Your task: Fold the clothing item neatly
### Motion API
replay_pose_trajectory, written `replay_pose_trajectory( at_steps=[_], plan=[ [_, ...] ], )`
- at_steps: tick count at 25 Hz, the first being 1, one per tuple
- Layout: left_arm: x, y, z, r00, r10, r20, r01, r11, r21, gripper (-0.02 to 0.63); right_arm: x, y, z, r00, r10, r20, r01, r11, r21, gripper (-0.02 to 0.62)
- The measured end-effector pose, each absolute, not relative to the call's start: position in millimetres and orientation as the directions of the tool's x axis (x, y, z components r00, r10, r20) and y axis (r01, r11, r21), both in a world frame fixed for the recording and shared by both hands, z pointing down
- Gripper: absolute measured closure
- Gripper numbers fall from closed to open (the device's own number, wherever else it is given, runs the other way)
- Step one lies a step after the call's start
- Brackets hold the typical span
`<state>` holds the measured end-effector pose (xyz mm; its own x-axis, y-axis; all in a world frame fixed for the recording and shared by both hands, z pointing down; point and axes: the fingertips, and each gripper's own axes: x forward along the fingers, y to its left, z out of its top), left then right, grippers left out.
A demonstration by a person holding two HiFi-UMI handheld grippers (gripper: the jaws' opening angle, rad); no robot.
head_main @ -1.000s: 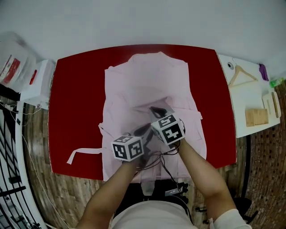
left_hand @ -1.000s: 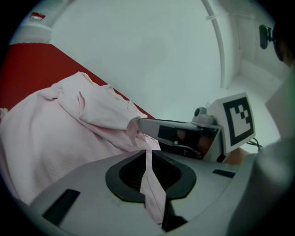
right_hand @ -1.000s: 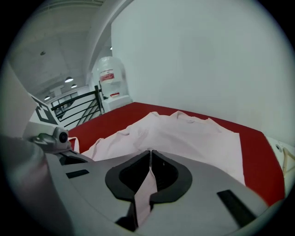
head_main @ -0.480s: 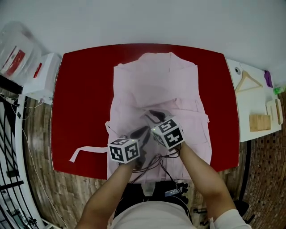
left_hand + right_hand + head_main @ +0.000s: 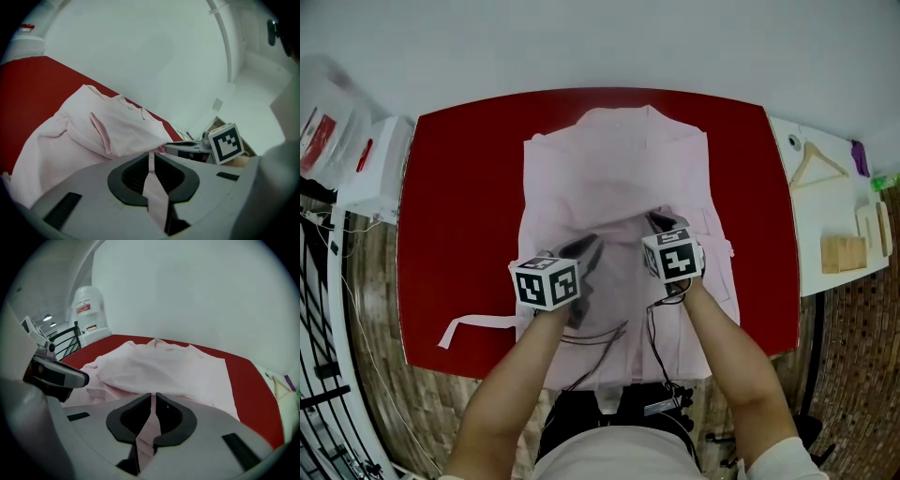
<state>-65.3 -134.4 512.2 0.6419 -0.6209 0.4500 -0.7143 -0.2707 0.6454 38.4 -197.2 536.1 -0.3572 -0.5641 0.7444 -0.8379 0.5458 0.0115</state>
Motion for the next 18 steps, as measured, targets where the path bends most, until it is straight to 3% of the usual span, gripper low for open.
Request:
replay_pose_trajectory(
  at_steps=[9,18],
  plan=[
    [-69,-153,551,0.625,-0.549,0.555,-0.753,-0.235,0.615,0.589,82,-213,569,-0.242,-0.535,0.810,-0.890,0.455,0.035,0.561],
    [-71,-152,554,0.616,-0.544,0.569,-0.761,-0.224,0.609,0.589,110,-211,572,-0.241,-0.534,0.811,-0.922,0.388,-0.019,0.560]
  ],
)
